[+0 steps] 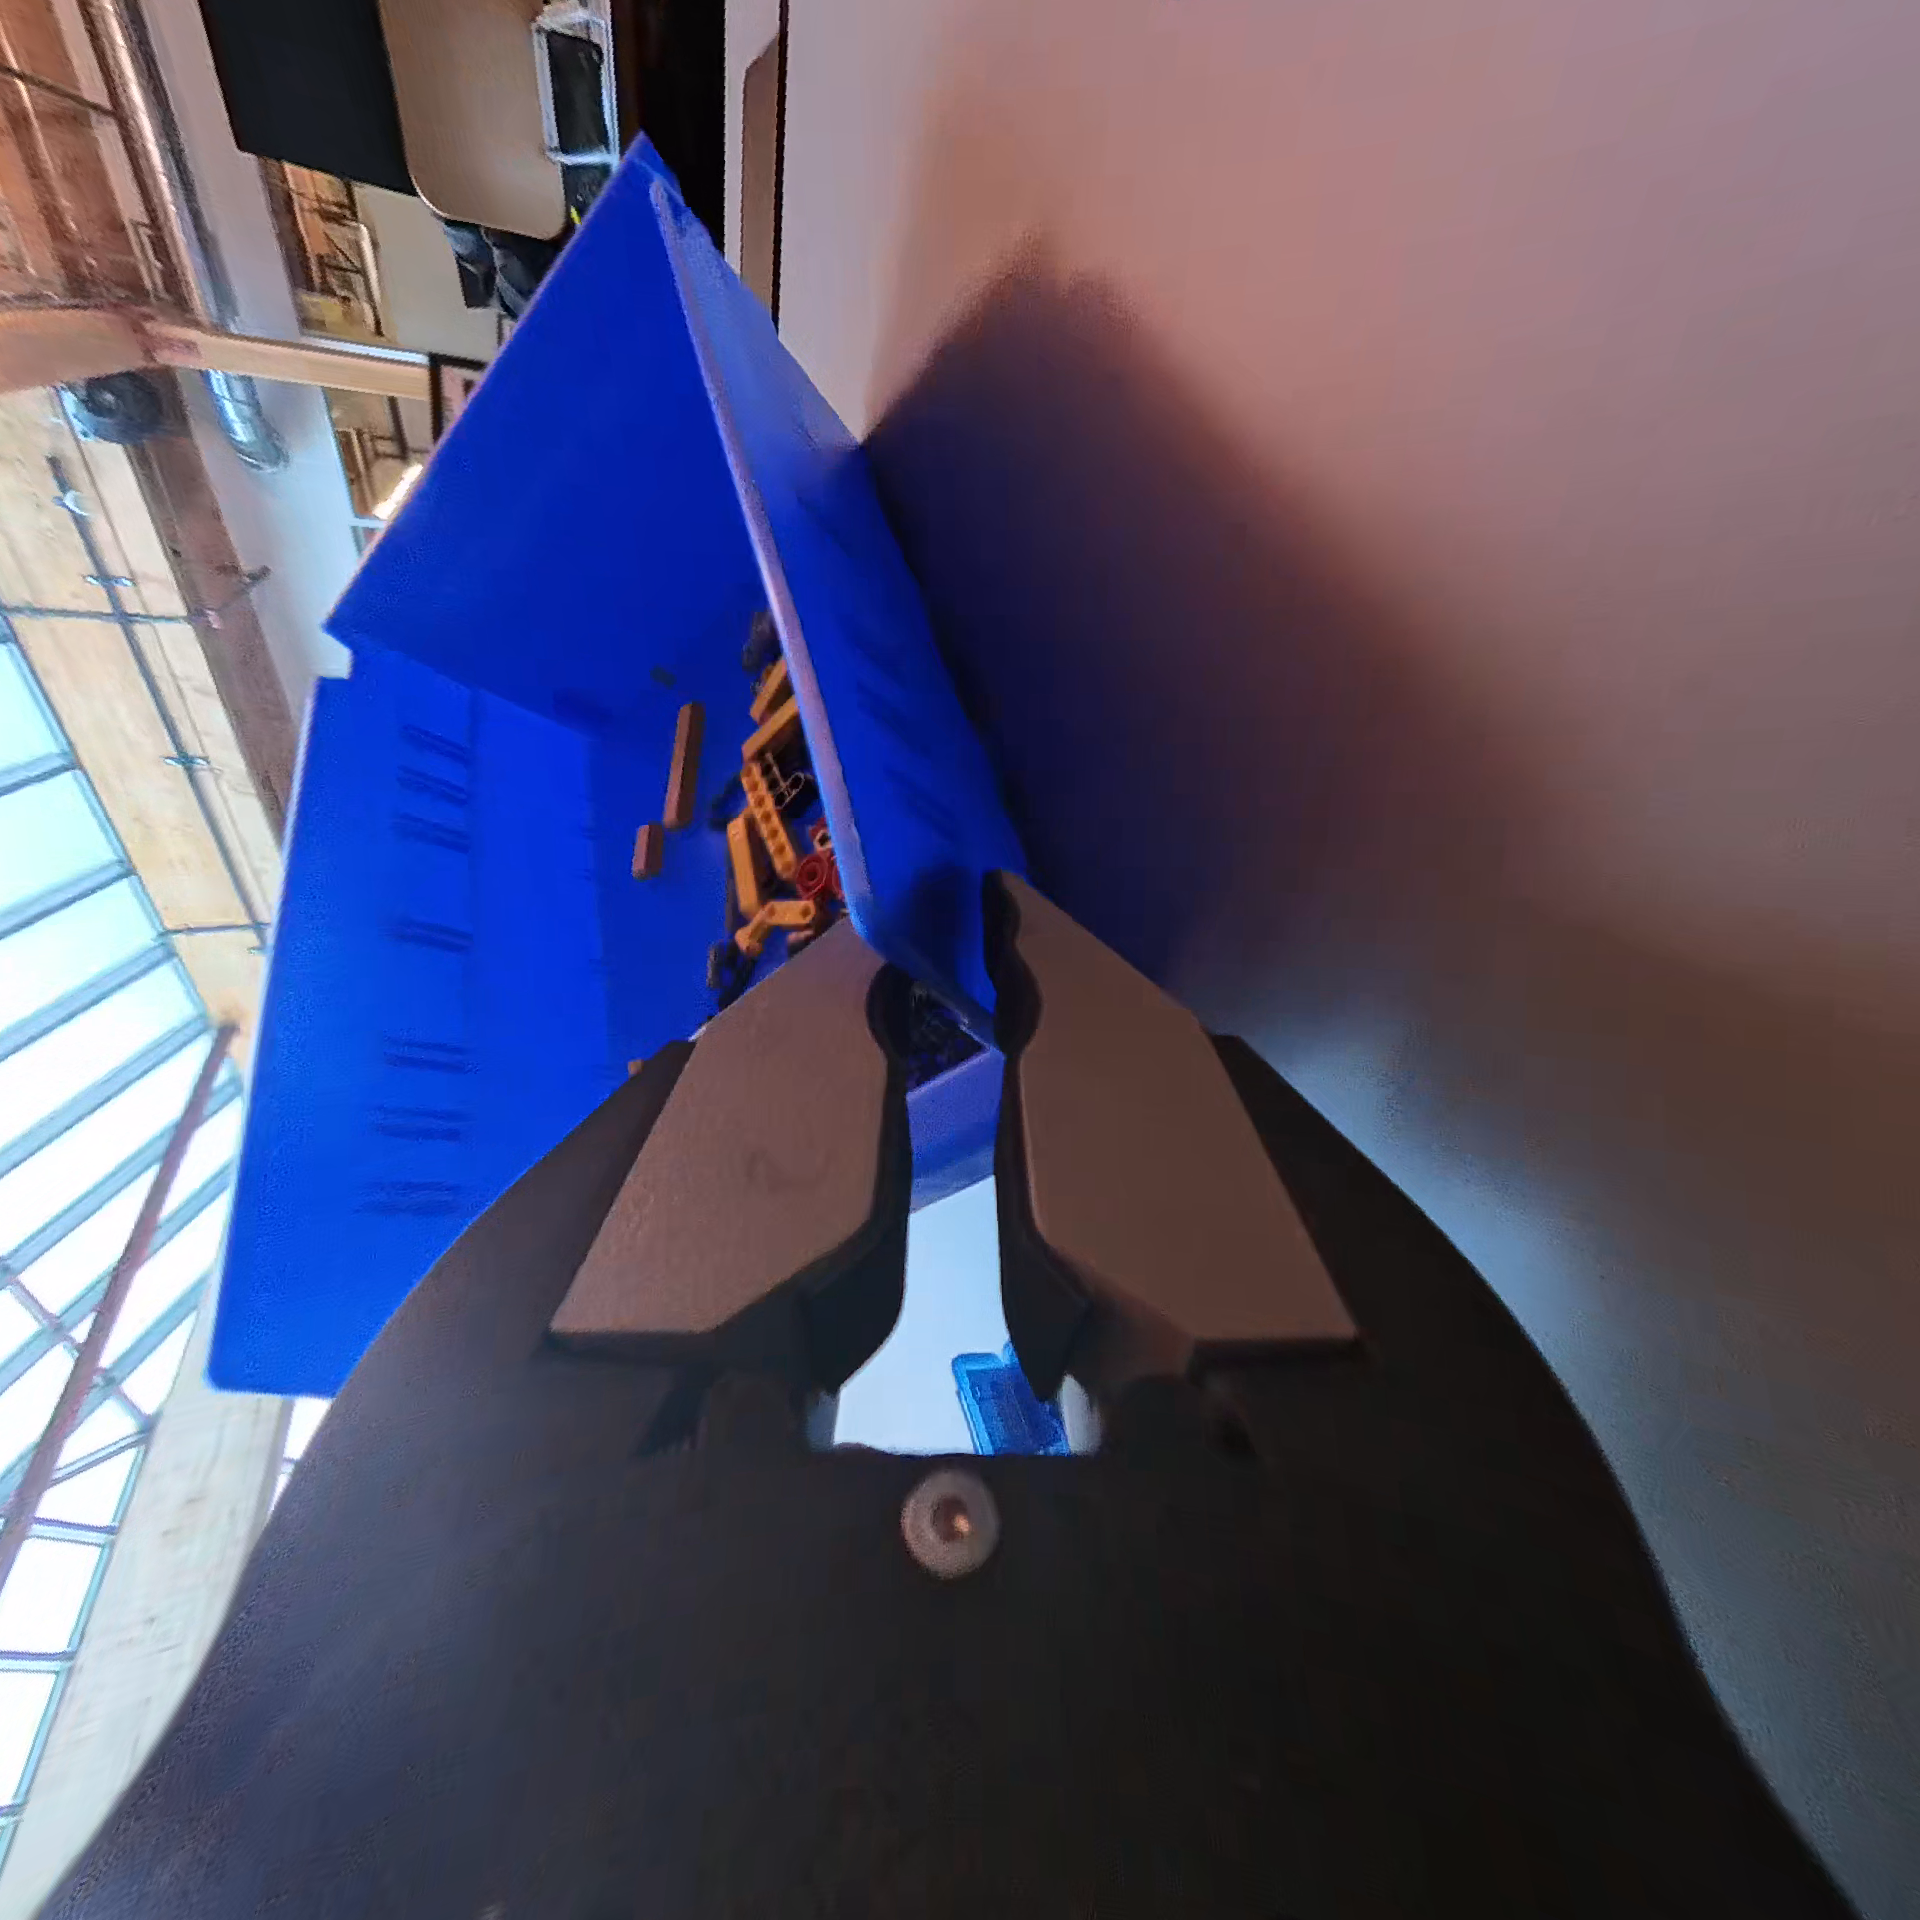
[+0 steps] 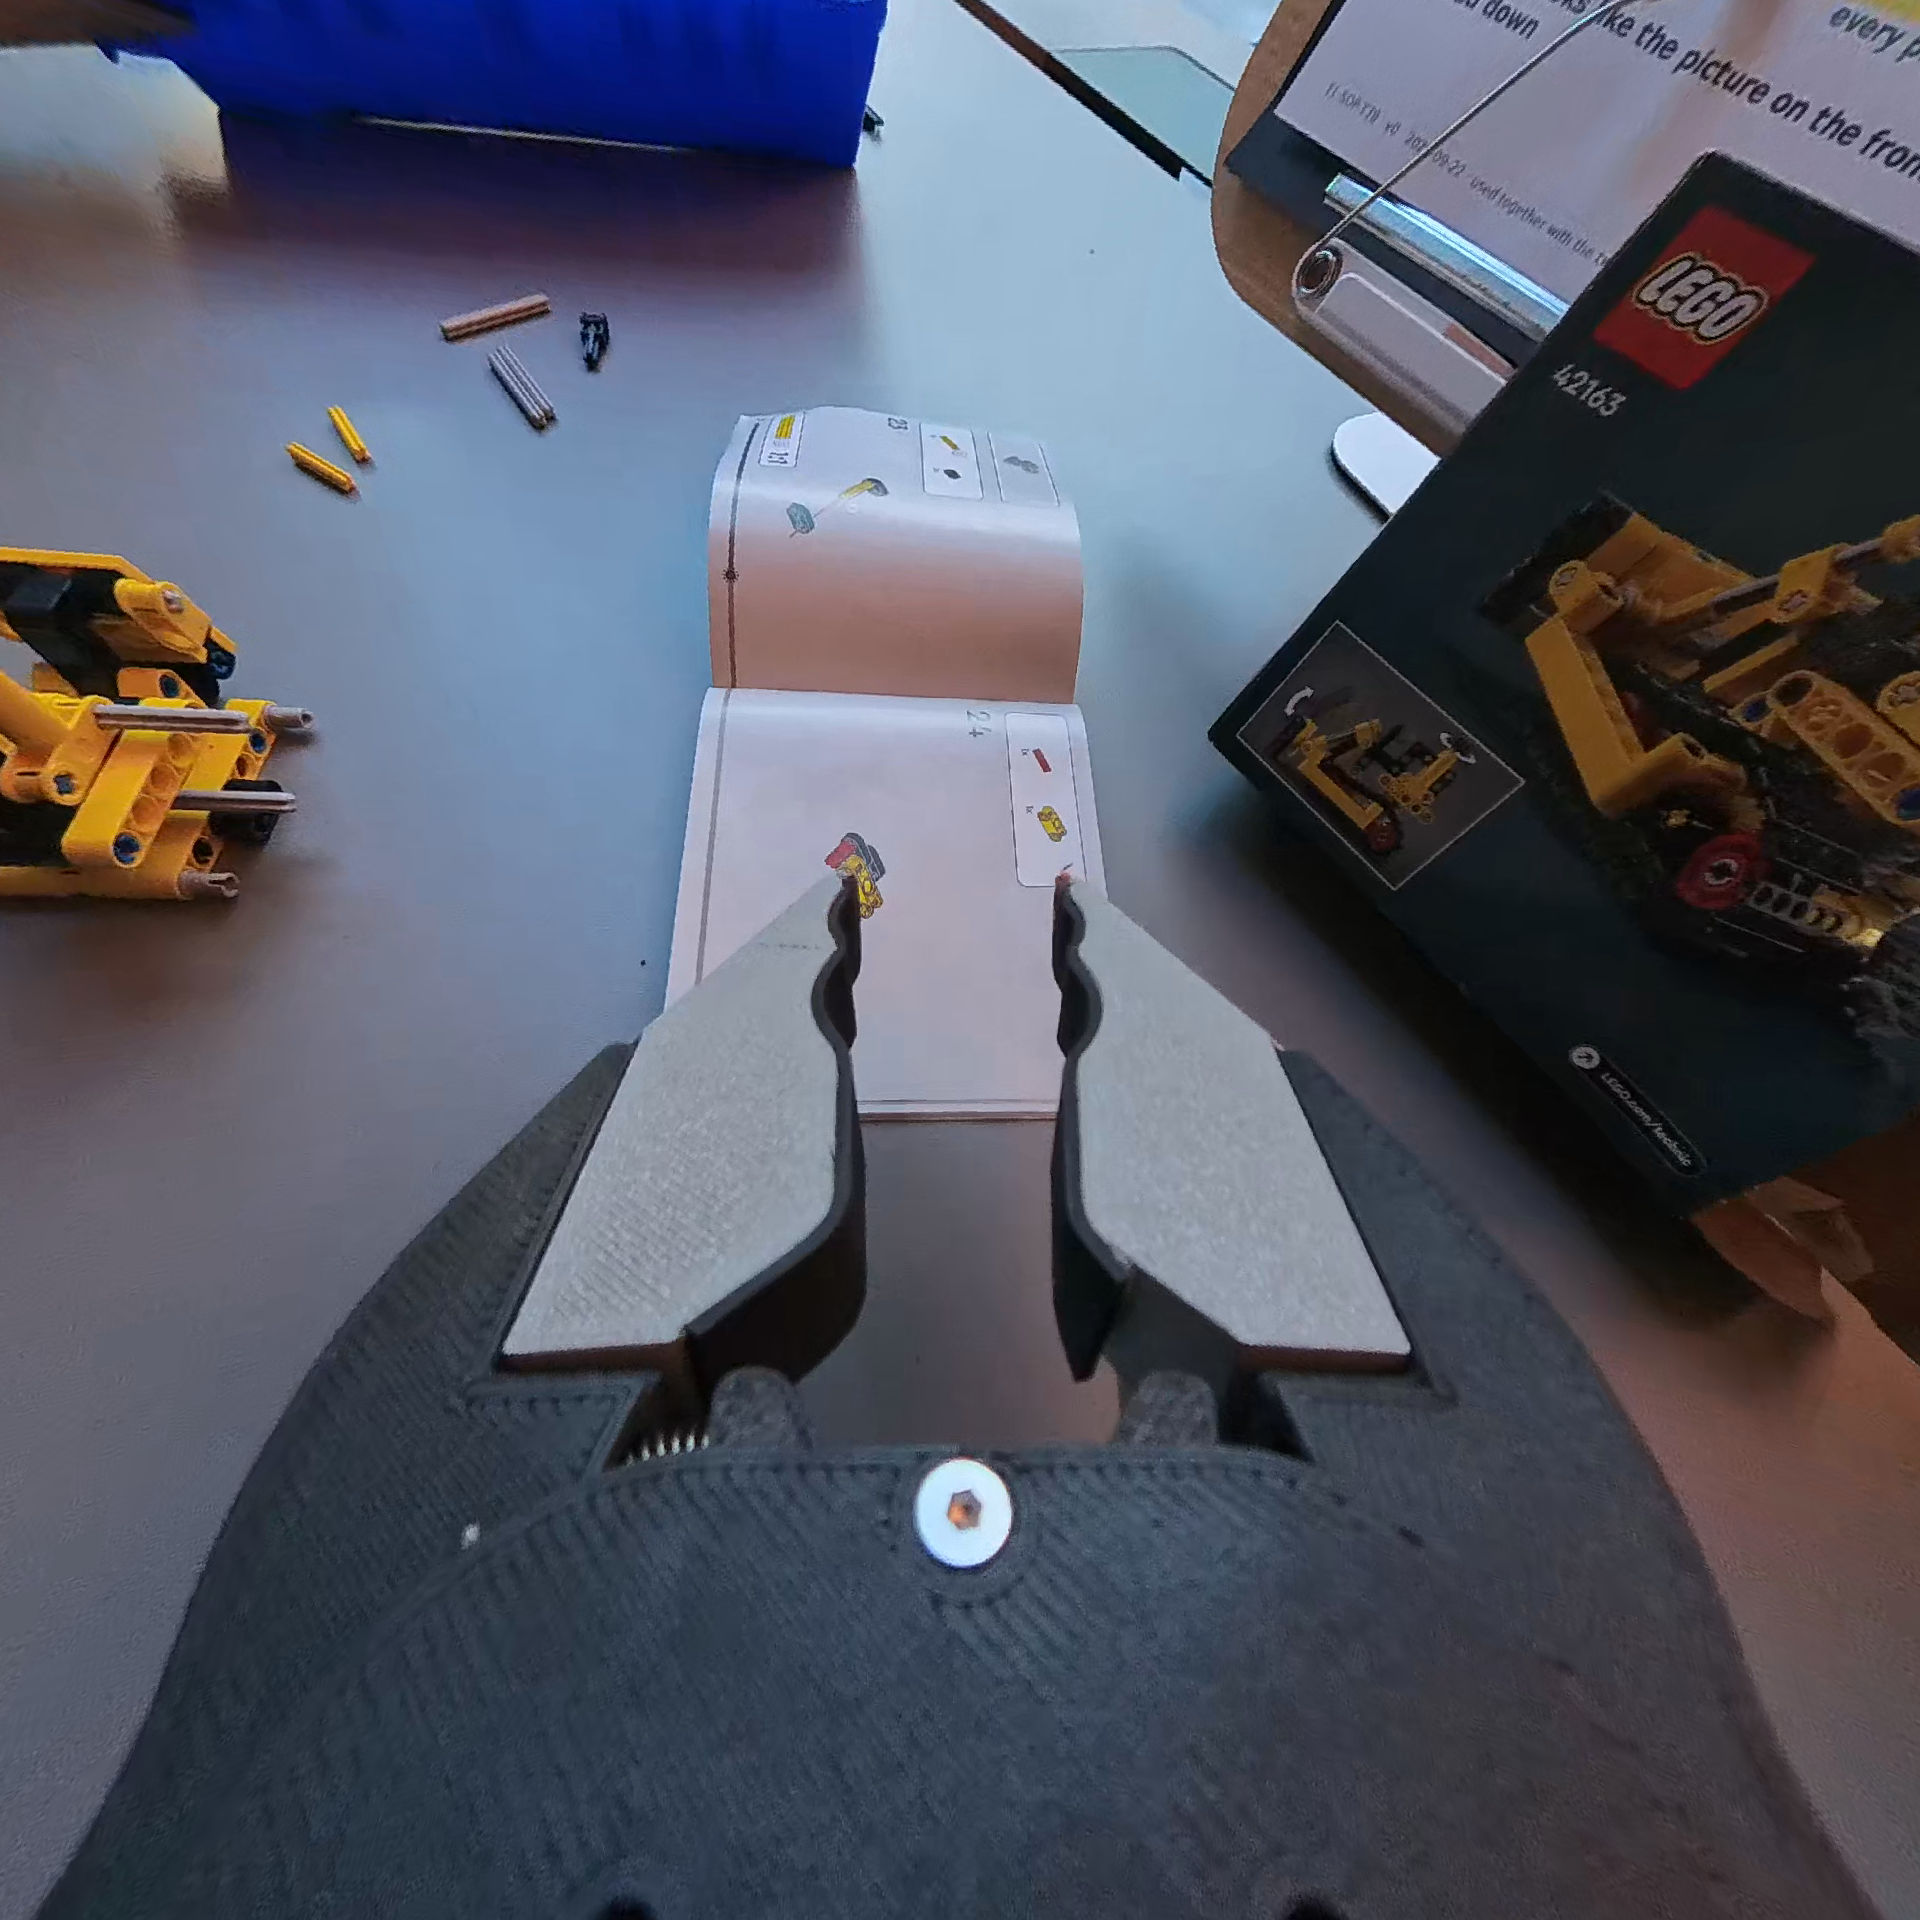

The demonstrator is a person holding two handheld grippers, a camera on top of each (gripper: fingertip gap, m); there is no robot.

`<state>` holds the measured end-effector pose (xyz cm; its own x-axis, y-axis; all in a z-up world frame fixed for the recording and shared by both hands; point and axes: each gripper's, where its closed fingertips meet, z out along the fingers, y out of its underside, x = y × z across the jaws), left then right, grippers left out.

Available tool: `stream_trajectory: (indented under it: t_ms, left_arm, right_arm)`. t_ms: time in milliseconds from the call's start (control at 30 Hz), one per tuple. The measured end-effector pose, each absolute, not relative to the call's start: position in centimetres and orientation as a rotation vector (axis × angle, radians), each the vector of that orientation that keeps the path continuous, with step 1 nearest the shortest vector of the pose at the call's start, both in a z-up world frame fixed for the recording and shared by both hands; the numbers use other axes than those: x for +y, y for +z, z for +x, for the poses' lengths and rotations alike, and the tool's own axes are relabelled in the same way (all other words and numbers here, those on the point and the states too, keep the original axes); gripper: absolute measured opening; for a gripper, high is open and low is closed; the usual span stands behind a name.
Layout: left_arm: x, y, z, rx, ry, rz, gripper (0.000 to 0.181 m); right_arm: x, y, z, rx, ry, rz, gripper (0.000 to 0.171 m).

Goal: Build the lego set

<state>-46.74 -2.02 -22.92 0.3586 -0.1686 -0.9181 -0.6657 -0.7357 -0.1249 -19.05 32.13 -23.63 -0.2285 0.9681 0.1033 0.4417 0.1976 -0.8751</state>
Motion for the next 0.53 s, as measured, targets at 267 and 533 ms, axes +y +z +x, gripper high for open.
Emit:
stream_trajectory:
  t_ms: [267, 533]
  left_arm:
    - [-3.3, -23.6, -46.6, 0.629, 1.373, -2.092, 0.005]
    - [-4.1, -24.2, -46.2, 0.499, 1.307, -2.064, 0.003]
  right_arm:
    - [32.1, -23.8, -19.1, -1.792, 0.958, -1.326, 0.033]
    - [32.2, -23.9, -19.2, -1.790, 0.959, -1.339, 0.032]
